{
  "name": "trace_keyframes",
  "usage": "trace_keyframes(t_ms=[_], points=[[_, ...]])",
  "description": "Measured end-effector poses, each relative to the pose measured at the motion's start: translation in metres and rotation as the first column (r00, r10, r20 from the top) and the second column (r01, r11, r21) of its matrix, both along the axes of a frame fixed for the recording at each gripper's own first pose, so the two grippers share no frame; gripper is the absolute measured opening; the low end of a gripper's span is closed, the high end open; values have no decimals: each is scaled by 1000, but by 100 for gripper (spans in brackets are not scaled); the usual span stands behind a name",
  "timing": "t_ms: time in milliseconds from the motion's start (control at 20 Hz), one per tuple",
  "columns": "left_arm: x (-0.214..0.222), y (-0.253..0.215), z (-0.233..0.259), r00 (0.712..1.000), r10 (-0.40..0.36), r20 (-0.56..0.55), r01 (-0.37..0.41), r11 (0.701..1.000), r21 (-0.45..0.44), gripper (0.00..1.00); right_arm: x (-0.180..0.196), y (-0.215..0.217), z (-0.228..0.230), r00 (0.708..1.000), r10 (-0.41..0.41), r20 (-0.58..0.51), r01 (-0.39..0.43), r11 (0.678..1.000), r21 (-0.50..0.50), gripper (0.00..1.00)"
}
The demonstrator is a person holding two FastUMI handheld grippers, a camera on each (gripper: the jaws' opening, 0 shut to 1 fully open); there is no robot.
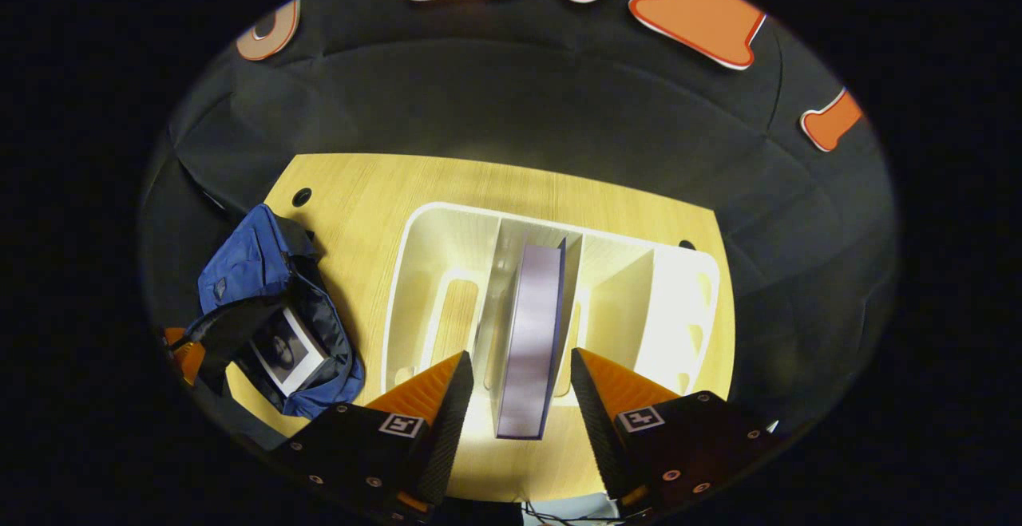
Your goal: Open the schoolbag, grab two books from the bookshelf and put them into the schoolbag.
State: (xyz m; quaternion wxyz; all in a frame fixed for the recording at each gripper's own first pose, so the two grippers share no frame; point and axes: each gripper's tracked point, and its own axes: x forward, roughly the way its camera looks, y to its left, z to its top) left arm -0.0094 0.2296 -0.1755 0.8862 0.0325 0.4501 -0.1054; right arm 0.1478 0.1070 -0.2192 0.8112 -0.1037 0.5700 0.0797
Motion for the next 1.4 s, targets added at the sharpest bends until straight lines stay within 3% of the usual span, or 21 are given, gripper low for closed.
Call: trace_keyframes(t_ms=[50,100,150,250,300,350,750,1150,1400], points=[[0,0,0,1000,1,-1,-1,1000,-1,4,1,-1,-4,1000,-5,-16,5,1000,1,70],[0,-1,-1,1000,3,-4,-3,1000,-4,4,2,-2,-6,999,-17,-29,17,1000,-4,53],[1,-1,-3,1000,4,-5,-4,1000,-6,3,2,-5,-9,999,-25,-45,25,1000,-13,57],[0,-1,-4,1000,7,-12,-7,1000,-7,4,-5,-10,-16,991,-75,-107,73,997,-23,43],[0,0,-6,1000,7,-14,-8,1000,-8,4,-6,-7,-13,987,-97,-127,97,995,-5,30],[1,-1,-5,1000,6,-13,-7,1000,-8,4,-4,-8,-14,986,-103,-131,105,994,6,36],[2,-2,-8,1000,7,-16,-7,1000,-9,4,-3,-15,-6,983,-118,-142,129,989,71,25],[0,-5,-5,1000,2,-15,-2,1000,-2,4,-9,-38,64,994,-107,-33,111,985,128,24],[1,-5,-2,1000,18,-10,-18,1000,6,4,-25,-35,107,995,-95,19,88,969,231,24]])
